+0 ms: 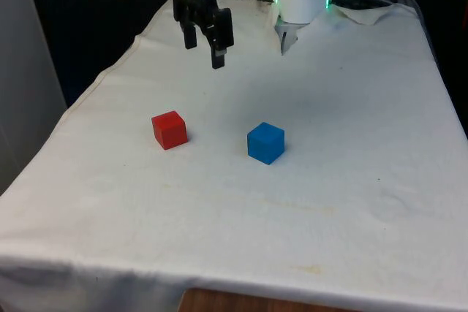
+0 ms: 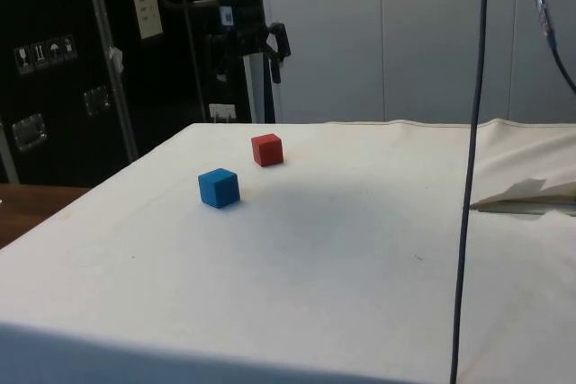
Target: Stack the two cubes.
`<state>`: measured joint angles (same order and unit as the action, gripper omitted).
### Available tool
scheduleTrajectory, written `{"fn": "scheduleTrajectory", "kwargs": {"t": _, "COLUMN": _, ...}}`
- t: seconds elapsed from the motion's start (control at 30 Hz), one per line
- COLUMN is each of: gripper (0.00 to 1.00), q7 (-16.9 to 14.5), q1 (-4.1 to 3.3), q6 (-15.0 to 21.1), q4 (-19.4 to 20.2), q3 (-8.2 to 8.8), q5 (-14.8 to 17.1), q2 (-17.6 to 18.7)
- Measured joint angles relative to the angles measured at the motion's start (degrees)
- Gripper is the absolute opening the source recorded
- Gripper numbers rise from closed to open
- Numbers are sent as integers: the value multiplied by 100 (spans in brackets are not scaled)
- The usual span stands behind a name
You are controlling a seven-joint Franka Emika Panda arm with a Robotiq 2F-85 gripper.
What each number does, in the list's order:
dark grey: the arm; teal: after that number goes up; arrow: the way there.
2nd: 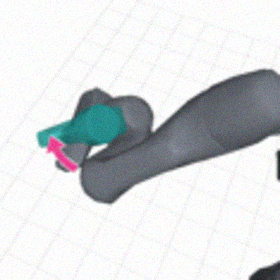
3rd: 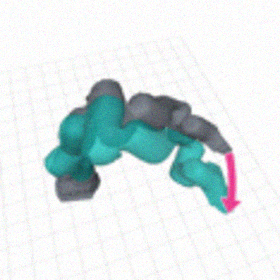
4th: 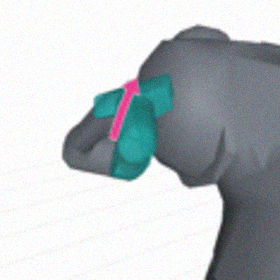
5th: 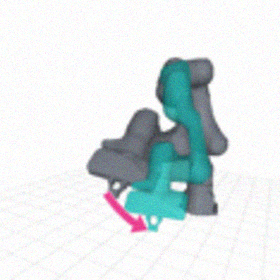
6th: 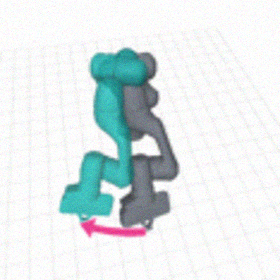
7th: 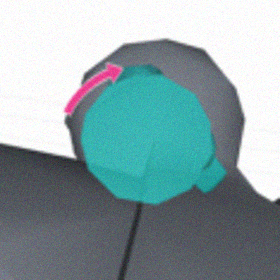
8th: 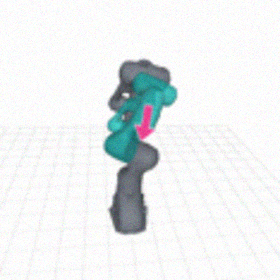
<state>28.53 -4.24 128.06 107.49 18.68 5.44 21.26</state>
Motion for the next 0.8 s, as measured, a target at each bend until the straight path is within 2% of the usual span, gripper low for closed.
{"fn": "scheduleTrajectory", "kwargs": {"t": 0.3, "gripper": 100, "q7": 86, "q1": 11, "q6": 138, "q4": 6, "q3": 63, "q5": 11, "q2": 52}}
{"fn": "scheduleTrajectory", "kwargs": {"t": 0.53, "gripper": 100, "q7": 92, "q1": 29, "q6": 378, "q4": 63, "q3": 80, "q5": 97, "q2": 126}}
{"fn": "scheduleTrajectory", "kwargs": {"t": 0.8, "gripper": 100, "q7": 92, "q1": 29, "q6": 378, "q4": 63, "q3": 80, "q5": 97, "q2": 126}}
